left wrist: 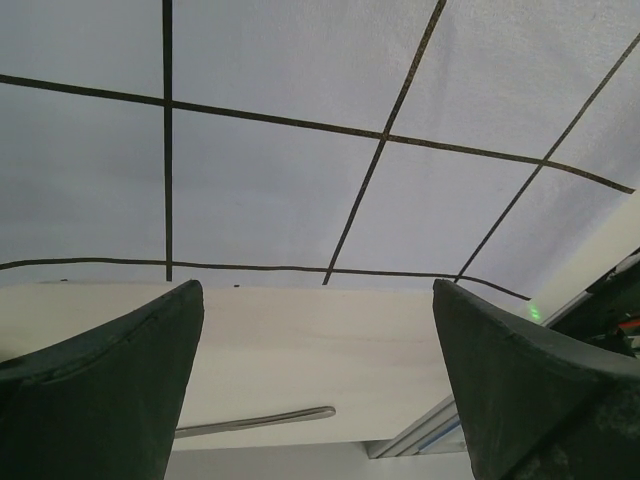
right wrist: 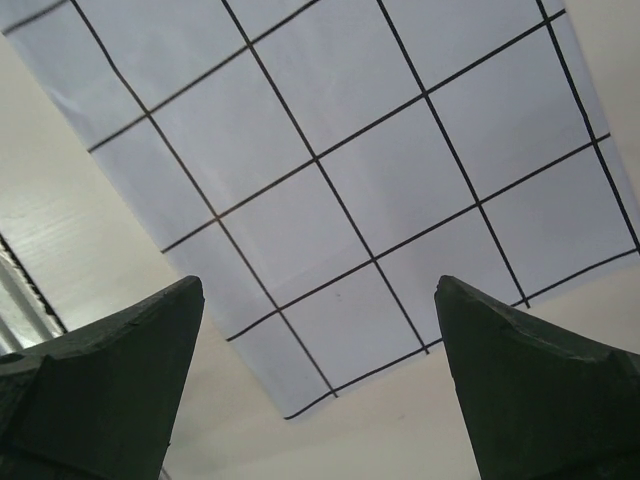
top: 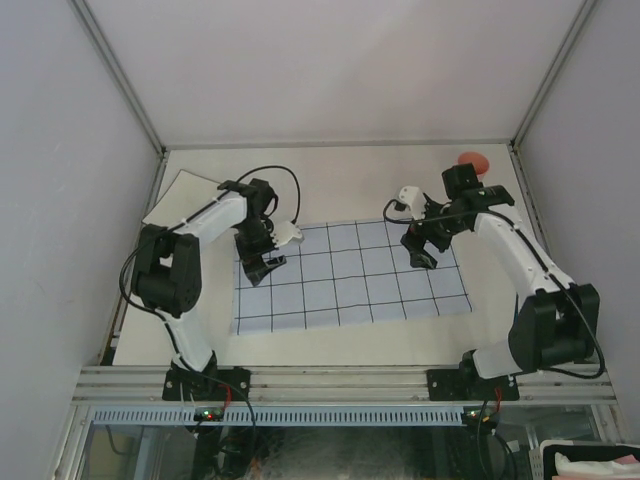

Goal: Set the dinner table for one person
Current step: Flatten out the napkin at the center of the board.

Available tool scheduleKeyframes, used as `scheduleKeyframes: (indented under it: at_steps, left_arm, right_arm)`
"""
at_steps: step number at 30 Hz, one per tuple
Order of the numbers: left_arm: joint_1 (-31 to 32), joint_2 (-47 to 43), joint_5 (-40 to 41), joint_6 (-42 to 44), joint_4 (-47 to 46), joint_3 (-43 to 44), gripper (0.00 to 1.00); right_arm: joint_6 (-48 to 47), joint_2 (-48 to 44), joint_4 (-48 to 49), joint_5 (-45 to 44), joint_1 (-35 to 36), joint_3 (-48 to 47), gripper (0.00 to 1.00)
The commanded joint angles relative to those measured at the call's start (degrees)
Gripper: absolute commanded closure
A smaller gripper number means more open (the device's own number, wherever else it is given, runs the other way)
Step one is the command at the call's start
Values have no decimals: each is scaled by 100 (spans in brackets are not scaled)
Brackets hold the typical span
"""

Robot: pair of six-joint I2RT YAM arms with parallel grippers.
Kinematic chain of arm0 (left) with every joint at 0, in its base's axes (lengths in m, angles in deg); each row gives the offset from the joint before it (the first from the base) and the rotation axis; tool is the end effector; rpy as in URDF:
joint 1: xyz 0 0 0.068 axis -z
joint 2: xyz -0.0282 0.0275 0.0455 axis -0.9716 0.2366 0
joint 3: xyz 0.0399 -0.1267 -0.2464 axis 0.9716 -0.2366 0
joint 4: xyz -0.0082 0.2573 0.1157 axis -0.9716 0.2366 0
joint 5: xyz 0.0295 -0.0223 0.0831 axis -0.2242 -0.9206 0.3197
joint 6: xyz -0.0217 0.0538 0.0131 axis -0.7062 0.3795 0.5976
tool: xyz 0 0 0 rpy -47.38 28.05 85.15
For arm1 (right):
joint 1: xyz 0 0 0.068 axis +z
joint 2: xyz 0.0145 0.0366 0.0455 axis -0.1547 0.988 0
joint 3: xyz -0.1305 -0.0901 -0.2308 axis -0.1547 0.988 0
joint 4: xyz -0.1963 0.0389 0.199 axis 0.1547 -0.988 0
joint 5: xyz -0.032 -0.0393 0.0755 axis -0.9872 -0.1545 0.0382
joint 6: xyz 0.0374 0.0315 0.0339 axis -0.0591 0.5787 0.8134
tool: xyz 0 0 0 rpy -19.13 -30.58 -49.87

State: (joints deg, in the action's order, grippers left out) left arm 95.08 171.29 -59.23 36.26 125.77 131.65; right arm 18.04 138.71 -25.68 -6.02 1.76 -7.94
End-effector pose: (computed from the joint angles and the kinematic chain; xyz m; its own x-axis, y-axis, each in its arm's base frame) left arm 0.3309 -0.1190 0.1883 -0.3920 0.9179 -0.0619 0.9130 0.3799 -0.1485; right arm 0.2803 0.0746 0.2893 -0.3821 -0.7166 -0.5835 -0.8974 0.4385 0.0492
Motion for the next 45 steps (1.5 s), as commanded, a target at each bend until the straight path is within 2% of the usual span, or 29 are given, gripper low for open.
scheduleKeyframes:
  at_steps: [1, 12, 18, 25, 28, 36, 45]
  left_arm:
    - [13, -384, 151, -66, -538, -332, 0]
    - [149, -561, 427, 1, -1598, -1043, 0]
    - [252, -705, 432, -3, -1960, -1215, 0]
    - [404, -689, 581, -14, -2092, -1267, 0]
    - [417, -637, 369, -5, -2018, -1228, 0]
    - [425, -130, 307, -12, -1592, -836, 0]
    - [449, 275, 437, -20, -1569, -494, 0]
  right_arm:
    - [-1006, 617, 31, -162, 97, -326, 0]
    - [-1579, 1934, 446, -843, 551, -475, 0]
    - [-1997, 2480, 311, -993, 707, -688, 0]
    - [-2237, 2889, 82, -1156, 733, -1089, 0]
    - [-2256, 3024, -14, -1149, 710, -1193, 0]
    - [-2217, 3187, -77, -1153, 718, -1196, 0]
    - [-2042, 3346, 30, -1244, 718, -1235, 0]
